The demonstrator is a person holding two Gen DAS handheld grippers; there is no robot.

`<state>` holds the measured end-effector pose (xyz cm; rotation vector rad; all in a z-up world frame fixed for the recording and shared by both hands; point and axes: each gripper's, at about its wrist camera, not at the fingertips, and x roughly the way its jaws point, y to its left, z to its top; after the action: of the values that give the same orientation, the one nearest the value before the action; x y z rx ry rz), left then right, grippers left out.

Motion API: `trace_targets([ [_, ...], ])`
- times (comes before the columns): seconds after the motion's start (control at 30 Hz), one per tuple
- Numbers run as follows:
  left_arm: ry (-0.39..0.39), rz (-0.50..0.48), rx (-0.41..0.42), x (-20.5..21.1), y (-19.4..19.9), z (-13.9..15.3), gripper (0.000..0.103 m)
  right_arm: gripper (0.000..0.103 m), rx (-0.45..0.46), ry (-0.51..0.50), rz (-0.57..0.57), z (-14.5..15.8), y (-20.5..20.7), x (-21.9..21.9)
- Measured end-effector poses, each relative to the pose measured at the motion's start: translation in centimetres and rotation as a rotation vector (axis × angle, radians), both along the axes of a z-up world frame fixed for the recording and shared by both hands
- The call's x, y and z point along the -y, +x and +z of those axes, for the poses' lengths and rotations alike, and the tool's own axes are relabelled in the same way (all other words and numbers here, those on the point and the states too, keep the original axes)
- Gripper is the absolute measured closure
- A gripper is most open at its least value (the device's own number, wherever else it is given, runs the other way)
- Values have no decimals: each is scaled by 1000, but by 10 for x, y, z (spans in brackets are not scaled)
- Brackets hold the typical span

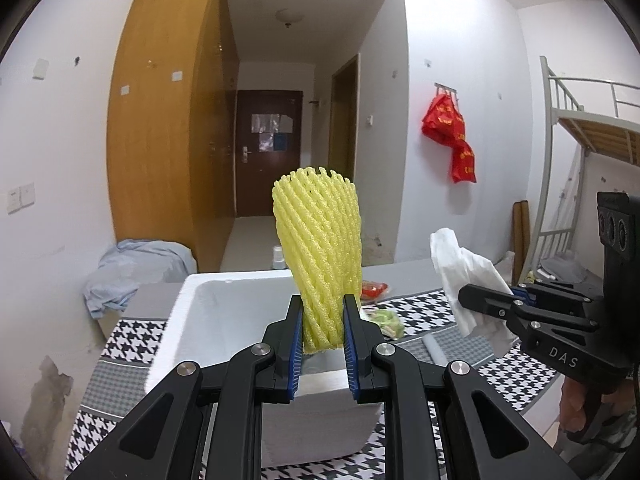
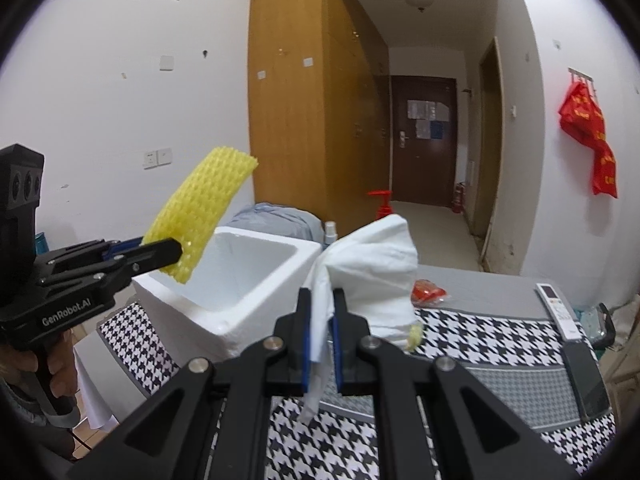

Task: Organize soft objects
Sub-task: 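Carry the yellow net and white tissue toward the foam box with both tools, then lower the yellow net into the foam box with the left tool while right holds tissue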

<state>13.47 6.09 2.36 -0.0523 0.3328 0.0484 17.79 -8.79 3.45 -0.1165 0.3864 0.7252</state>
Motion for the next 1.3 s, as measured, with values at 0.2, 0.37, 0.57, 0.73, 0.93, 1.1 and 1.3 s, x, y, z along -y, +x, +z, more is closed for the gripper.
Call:
trace_targets([
  [0.2, 1, 29, 2, -13, -2, 1, 84, 92, 9, 9, 49, 5, 1, -15],
  [0.37, -11, 49, -12, -25, -2, -3, 84, 92, 23, 33, 89, 8, -1, -29],
  [0.57, -11, 73, -18, -39, 0, -4, 84, 92, 8, 31, 110, 5, 4, -45],
  [0.73, -18, 71, -31, -46, 10, -7, 84, 92, 5, 24, 113, 4, 6, -53],
  [0.93, -27, 79, -57, -51, 20, -12, 84, 92, 4, 18, 111, 3, 9, -57],
  [1.1, -30, 86, -79, -55, 28, -15, 81, 92, -7, 9, 109, 0, 12, -60],
  [1.3, -29, 90, -77, -56, 29, -17, 31, 92, -1, 6, 98, 2, 10, -61],
])
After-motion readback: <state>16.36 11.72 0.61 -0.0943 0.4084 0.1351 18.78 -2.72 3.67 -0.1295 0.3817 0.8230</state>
